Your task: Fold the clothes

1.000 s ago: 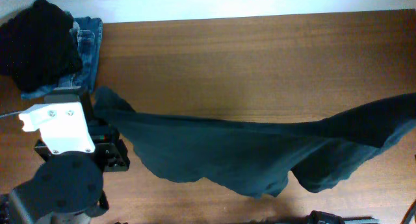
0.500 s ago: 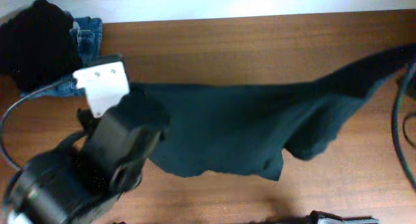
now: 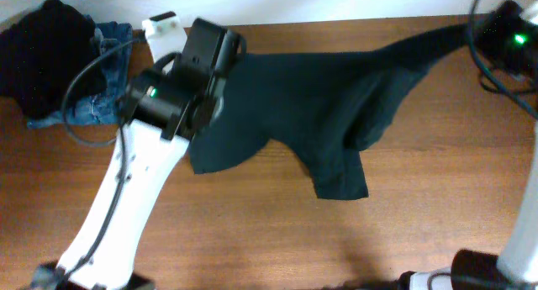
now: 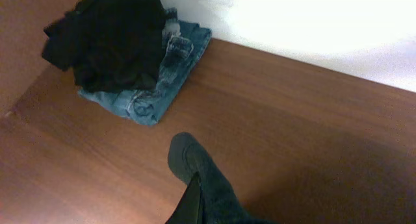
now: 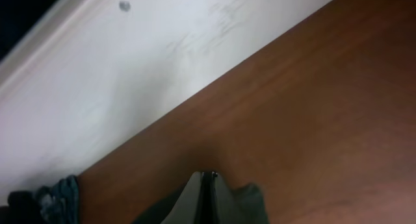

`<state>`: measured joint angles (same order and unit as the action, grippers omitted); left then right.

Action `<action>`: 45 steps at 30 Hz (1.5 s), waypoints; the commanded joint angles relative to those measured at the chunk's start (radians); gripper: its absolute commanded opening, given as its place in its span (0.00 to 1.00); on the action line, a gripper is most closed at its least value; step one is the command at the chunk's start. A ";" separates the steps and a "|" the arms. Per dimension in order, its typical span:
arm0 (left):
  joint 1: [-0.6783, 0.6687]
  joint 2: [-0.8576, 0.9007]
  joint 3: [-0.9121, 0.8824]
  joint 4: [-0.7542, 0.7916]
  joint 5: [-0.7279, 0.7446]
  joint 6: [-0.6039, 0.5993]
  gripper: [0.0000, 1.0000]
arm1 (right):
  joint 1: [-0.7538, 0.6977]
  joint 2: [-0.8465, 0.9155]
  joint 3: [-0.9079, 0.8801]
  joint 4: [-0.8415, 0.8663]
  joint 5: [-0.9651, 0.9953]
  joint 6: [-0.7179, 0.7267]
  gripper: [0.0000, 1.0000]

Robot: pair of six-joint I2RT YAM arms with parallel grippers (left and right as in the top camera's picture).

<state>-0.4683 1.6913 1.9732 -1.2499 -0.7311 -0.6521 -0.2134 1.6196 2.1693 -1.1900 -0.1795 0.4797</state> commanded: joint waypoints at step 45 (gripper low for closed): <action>0.136 0.573 0.012 0.399 0.007 0.309 0.99 | 0.271 0.528 -0.003 0.220 0.355 -0.065 1.00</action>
<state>-0.3241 2.3020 1.9751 -0.7849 -0.7139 -0.4042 0.0540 2.1944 2.1670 -0.9421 0.2199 0.4278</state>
